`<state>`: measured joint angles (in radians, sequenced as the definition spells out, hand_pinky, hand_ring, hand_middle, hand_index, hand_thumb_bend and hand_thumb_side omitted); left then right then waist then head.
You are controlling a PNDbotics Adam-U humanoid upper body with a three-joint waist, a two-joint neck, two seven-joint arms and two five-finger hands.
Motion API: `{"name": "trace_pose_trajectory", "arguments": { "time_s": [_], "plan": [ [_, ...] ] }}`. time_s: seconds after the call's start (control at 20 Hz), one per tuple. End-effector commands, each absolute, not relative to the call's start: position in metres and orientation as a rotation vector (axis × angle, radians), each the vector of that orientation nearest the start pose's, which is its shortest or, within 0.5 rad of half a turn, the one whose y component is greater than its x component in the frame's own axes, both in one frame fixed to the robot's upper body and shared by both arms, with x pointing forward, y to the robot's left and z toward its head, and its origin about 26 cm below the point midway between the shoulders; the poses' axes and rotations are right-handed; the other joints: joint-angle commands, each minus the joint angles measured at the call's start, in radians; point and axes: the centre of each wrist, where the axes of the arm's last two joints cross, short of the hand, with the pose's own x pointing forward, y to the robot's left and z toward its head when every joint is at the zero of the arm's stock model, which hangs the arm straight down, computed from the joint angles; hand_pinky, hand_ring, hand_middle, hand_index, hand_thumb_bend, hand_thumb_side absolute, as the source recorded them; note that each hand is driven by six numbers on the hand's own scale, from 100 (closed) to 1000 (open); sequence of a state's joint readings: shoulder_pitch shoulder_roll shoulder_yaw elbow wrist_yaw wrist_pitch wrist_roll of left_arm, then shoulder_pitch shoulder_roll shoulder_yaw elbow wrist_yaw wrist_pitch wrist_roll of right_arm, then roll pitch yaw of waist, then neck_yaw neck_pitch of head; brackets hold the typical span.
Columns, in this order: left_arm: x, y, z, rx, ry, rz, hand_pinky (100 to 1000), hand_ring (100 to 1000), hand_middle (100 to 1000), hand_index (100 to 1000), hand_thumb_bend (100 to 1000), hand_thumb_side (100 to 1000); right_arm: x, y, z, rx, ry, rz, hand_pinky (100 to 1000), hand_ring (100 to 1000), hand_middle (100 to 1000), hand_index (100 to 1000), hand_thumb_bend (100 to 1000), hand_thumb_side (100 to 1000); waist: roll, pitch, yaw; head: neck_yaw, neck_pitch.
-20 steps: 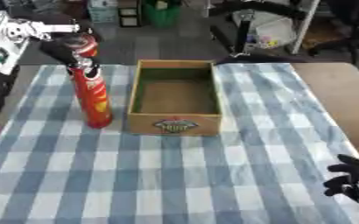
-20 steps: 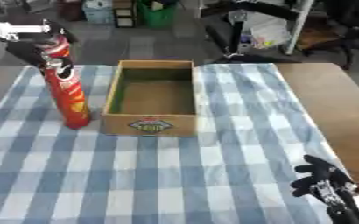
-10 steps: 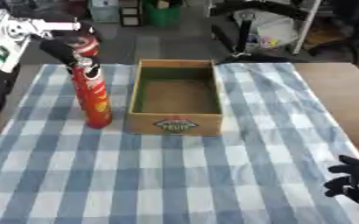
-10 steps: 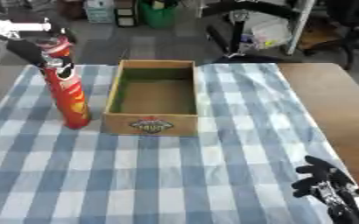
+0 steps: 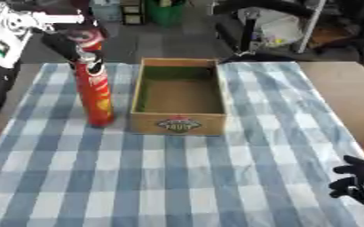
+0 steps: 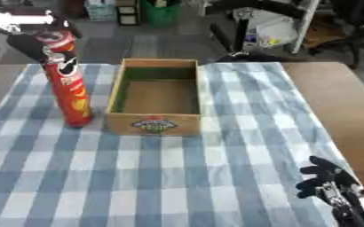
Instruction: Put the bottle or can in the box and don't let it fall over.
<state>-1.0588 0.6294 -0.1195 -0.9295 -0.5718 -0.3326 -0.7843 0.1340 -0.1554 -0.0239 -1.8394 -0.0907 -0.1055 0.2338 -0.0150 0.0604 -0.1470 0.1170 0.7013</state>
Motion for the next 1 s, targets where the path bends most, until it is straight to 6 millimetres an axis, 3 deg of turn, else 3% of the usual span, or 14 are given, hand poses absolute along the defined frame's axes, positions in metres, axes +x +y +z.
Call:
{"name": "trace_pose_trajectory", "arguments": {
  "time_s": [0.05, 0.65, 1.0],
  "plan": [
    [0.463, 0.343, 0.322, 0.637, -1.407, -1.742, 297, 450, 626, 853, 100, 190, 0.241, -0.290, 0.039, 0.077, -1.811, 0.264, 526, 578, 660, 845, 100, 650, 0.002, -0.017, -0.001, 0.003, 0.004],
    [0.450, 0.326, 0.356, 0.700, -1.614, -1.702, 260, 421, 598, 848, 100, 189, 0.241, -0.291, 0.039, 0.076, -1.809, 0.262, 526, 578, 660, 846, 100, 650, 0.003, -0.020, -0.002, 0.001, 0.004],
    [0.449, 0.299, 0.365, 0.674, -1.708, -1.741, 258, 420, 594, 849, 100, 184, 0.241, -0.291, 0.039, 0.084, -1.807, 0.267, 526, 578, 660, 846, 100, 649, 0.002, -0.023, -0.007, 0.002, 0.001]
  ]
}}
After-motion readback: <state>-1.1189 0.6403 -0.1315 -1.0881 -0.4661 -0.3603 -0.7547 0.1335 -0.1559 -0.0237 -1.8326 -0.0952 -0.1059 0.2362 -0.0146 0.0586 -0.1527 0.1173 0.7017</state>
